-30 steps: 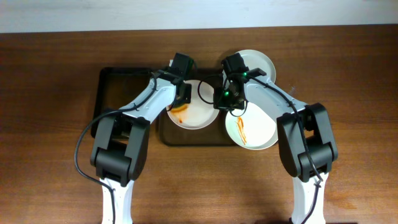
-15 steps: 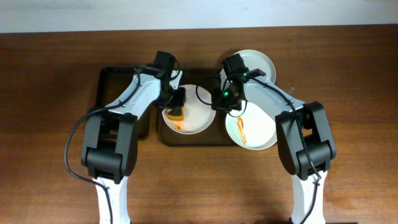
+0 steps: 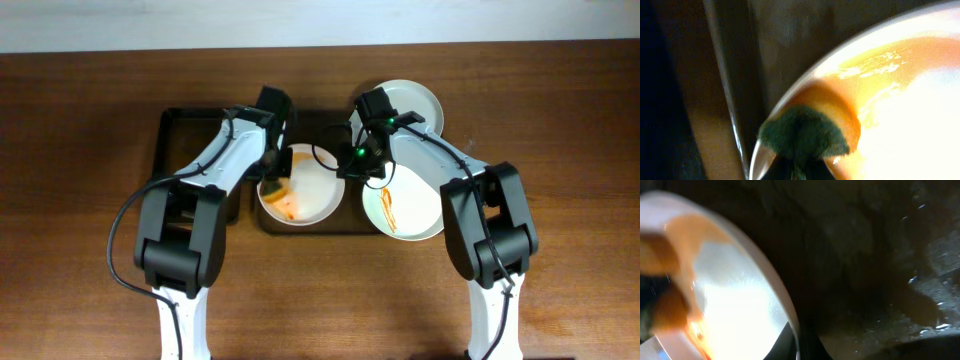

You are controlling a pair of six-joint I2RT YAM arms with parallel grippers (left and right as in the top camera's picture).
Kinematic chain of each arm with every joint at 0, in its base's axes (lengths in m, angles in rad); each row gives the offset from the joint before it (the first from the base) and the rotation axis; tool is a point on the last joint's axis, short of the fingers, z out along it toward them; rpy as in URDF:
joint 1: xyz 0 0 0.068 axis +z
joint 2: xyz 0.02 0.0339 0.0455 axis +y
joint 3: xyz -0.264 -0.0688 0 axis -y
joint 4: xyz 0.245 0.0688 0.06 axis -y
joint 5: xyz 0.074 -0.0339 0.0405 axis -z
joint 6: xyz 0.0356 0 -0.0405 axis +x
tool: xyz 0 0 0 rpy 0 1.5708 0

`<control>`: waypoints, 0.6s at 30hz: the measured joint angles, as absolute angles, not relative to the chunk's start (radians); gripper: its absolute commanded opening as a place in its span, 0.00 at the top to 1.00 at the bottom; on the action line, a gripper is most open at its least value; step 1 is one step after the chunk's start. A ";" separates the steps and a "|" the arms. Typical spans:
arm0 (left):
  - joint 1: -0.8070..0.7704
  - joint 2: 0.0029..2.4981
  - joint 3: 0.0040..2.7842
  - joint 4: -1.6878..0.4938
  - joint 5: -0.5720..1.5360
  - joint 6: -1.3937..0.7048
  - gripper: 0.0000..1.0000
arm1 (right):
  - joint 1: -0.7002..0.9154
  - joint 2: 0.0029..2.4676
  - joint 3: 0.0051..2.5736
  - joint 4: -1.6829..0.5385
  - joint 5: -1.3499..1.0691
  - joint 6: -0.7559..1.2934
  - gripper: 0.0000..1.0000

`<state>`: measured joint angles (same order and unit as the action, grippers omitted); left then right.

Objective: Clean dirty plates on tray and stack at the side
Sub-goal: 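Scrub the left plate with the sponge while the right gripper holds it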

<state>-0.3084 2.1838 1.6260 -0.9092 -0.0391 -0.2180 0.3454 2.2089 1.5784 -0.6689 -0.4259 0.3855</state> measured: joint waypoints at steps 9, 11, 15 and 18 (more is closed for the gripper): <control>-0.315 2.185 1.600 -0.826 0.319 -0.075 1.00 | 0.346 2.210 1.578 -0.672 -0.424 0.383 0.96; -0.321 2.185 1.601 -0.775 0.225 -0.130 1.00 | 0.346 2.210 1.578 -0.667 -0.421 0.394 0.96; -0.353 2.182 1.607 -0.739 -0.115 -0.336 1.00 | 0.346 2.212 1.578 -0.627 -0.397 0.442 0.96; -0.366 2.182 1.618 -0.799 -0.179 -0.422 1.00 | 0.351 2.212 1.579 -0.619 -0.358 0.495 0.96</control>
<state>-0.3660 2.1822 1.6180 -0.7994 -0.1791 -0.4225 0.3508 2.2116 1.5787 -0.6193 -0.3584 0.4946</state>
